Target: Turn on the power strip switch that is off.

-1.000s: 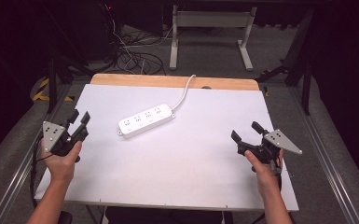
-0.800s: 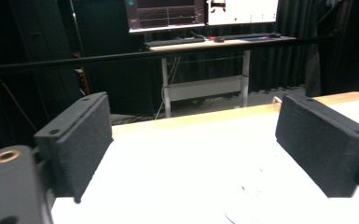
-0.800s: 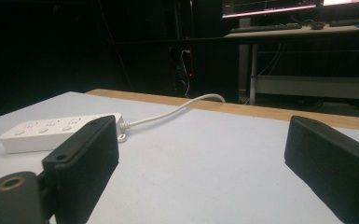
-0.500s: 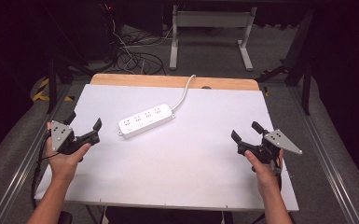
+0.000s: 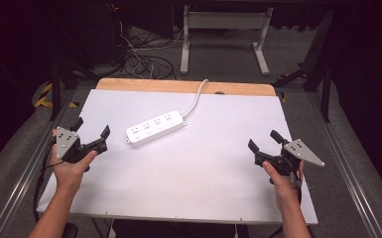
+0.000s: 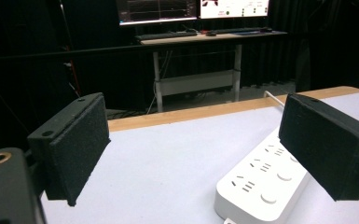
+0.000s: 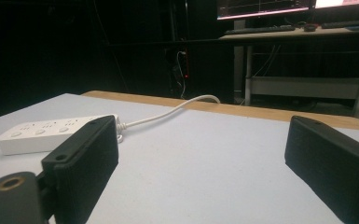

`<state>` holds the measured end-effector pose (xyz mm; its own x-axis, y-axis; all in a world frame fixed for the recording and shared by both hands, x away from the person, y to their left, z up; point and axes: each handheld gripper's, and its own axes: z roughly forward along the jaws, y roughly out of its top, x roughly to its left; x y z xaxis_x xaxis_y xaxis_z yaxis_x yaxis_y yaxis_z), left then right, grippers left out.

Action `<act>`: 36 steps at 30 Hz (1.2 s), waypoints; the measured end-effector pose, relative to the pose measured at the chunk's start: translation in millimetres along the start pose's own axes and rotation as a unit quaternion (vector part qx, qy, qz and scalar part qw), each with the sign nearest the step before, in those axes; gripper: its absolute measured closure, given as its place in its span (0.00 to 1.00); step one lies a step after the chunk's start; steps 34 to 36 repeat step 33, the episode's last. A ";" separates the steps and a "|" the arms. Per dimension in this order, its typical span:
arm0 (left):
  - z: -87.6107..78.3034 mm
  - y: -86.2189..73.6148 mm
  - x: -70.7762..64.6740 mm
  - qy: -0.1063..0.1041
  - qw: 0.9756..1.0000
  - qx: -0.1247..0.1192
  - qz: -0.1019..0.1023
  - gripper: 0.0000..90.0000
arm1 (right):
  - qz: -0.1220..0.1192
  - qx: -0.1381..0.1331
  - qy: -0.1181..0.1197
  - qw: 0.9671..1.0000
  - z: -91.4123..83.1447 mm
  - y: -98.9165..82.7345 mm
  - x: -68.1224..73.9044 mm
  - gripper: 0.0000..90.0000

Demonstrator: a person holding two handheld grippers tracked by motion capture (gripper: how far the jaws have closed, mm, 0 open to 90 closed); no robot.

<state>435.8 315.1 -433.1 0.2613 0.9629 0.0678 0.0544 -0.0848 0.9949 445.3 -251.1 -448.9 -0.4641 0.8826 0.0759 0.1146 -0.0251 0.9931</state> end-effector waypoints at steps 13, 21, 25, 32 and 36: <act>1.2 0.1 -1.2 -0.005 1.000 0.003 0.000 0.10 | -0.002 0.004 -0.001 1.000 -1.3 -0.4 1.0 0.12; 1.9 -0.7 -1.3 -0.007 1.000 0.005 0.002 0.11 | -0.002 0.005 0.001 1.000 -0.7 -0.6 1.8 0.12; 2.2 -0.6 -1.8 -0.008 1.000 0.004 0.003 0.11 | -0.002 0.006 0.001 1.000 -1.2 -0.8 1.7 0.12; 3.5 -1.1 -1.3 -0.006 1.000 0.007 0.003 0.11 | 0.000 0.005 0.003 1.000 -0.4 -1.5 0.3 0.12; 3.5 -1.1 -1.2 -0.006 1.000 0.007 0.003 0.11 | 0.000 0.006 0.002 1.000 0.0 -1.6 0.0 0.12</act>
